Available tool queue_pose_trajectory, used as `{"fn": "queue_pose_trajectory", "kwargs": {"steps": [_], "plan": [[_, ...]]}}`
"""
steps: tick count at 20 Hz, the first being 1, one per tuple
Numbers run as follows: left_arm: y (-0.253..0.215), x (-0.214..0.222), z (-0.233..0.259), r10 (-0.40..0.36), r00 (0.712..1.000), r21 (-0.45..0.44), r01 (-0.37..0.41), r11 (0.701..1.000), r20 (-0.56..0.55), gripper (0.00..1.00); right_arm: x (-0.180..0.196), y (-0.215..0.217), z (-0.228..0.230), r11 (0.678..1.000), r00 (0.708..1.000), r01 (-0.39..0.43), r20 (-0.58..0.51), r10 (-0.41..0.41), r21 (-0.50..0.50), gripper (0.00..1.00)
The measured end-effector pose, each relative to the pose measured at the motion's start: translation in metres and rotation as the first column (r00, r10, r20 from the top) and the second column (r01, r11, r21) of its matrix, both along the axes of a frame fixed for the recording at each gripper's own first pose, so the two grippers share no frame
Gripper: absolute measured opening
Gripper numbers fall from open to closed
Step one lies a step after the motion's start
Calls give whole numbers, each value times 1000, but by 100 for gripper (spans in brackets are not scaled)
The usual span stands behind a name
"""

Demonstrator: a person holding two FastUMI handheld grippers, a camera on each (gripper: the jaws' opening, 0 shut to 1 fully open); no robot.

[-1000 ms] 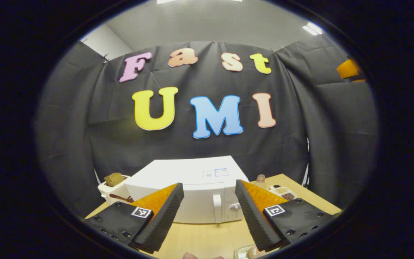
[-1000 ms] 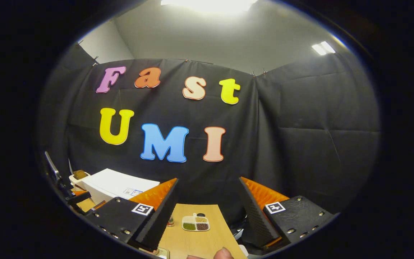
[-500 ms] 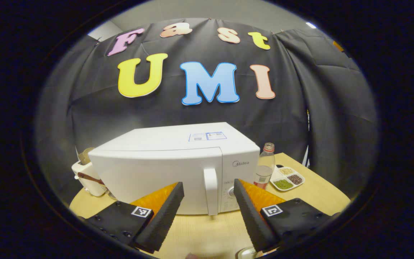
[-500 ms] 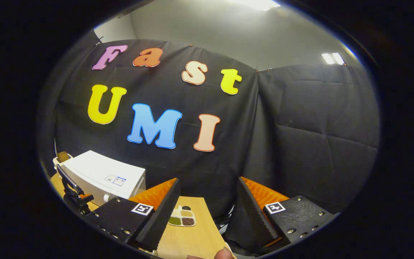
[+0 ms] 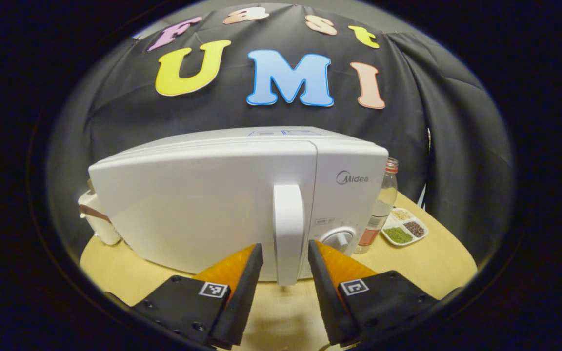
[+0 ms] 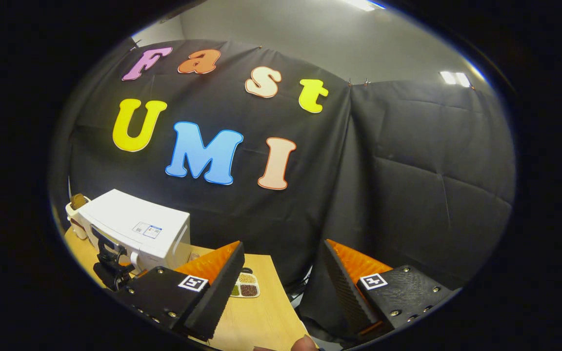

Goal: Open the microwave oven with the left hand, put the food in, and close the microwave oven.

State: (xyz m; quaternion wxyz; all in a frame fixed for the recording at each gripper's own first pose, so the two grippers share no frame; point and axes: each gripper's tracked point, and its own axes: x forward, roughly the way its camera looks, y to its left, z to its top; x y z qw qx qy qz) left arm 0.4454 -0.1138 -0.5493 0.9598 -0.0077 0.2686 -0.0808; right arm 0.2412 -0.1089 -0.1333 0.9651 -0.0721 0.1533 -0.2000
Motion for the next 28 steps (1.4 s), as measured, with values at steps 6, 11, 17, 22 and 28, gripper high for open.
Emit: {"fn": "queue_pose_trajectory", "kwargs": {"steps": [6,11,17,22,28], "plan": [[-9,6,-9,12,1000,-6,-12,1000,-1,36,-4,2,3,999,1000,-13,21,13,31,98],[-8,2,-8,3,1000,4,-3,1000,6,21,-25,9,11,996,996,-55,69,50,76,97],[-10,0,-10,-32,999,5,32,999,-14,17,-58,1,27,992,988,-94,131,82,88,97],[-9,0,-9,-49,998,50,50,998,-27,17,-97,-13,22,988,988,-93,132,77,125,97],[-9,-2,-10,-20,997,73,25,997,-77,17,-138,-37,20,987,990,-54,140,33,153,97]]}}
